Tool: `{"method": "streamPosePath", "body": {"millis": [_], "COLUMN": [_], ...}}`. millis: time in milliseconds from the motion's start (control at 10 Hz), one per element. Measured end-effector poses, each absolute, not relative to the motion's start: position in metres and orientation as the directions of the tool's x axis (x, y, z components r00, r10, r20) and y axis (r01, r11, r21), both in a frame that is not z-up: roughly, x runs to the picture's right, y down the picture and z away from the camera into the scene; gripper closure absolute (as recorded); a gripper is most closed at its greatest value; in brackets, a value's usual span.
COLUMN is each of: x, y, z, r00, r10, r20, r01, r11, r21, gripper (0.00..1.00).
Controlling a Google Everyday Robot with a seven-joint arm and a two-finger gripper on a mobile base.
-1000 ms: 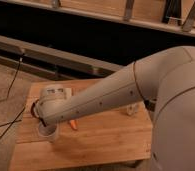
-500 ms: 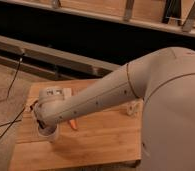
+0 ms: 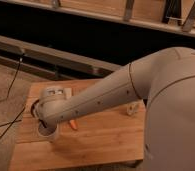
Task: Place the eraser in the ceramic cup
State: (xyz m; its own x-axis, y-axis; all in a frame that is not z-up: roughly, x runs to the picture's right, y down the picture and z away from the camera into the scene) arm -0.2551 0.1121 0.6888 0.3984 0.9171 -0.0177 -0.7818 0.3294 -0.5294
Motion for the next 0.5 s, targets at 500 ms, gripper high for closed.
{"method": "streamPosePath", "body": {"millis": [500], "x": [-0.2537], "y": [0.111], "z": [0.684], "r00": [0.402], "r10": [0.916], "r20": [-0.011], "r01": [-0.778], "r11": [0.335], "r21": [-0.531], "gripper": [0.2]}}
